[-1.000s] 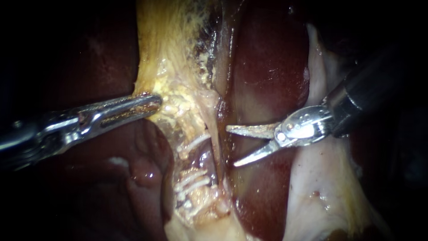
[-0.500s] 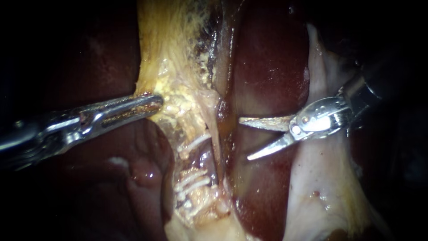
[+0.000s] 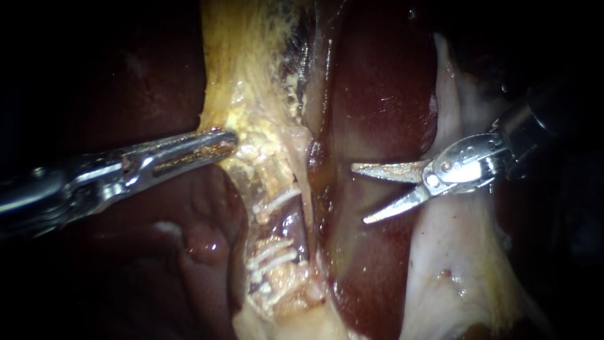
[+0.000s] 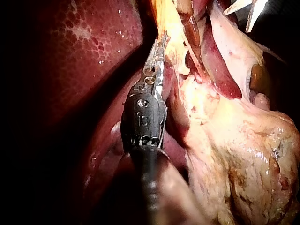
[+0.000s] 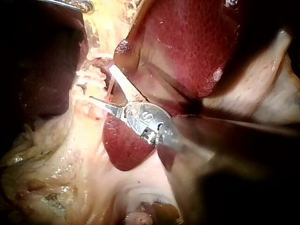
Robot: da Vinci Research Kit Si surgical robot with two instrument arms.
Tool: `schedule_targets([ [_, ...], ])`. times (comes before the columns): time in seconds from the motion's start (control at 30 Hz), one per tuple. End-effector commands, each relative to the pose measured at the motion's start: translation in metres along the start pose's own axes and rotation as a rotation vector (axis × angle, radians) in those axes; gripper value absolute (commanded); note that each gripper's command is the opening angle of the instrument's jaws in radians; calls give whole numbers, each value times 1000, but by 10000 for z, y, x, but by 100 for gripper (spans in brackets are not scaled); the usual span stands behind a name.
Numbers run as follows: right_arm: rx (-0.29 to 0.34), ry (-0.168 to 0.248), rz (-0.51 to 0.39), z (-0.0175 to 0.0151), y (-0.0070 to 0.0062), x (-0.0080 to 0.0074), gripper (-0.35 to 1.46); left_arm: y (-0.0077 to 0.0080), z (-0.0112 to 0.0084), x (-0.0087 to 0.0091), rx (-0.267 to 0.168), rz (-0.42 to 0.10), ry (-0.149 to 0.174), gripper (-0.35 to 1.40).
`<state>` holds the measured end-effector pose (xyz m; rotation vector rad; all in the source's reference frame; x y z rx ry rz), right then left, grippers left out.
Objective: Go back from the cut left tube
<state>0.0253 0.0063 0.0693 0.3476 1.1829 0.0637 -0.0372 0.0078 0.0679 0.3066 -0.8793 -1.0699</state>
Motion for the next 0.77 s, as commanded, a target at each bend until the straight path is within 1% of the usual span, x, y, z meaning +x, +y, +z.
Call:
schedule_targets([
  [0.03,0,0,0,0,0,0,136,0,6,1,5,1,2,-35],
  [0.07,0,0,0,0,0,0,136,1,15,3,12,-5,0,-35],
  [0.17,0,0,0,0,-1,0,136,2,34,6,13,-1,8,-35],
  [0.23,0,0,0,0,-1,1,136,2,39,6,21,-7,10,-35],
  [0.43,0,0,0,1,-1,1,136,-1,37,-3,24,-11,13,-35],
  [0.77,0,0,0,1,-2,2,136,-3,35,-3,22,-11,16,-35],
])
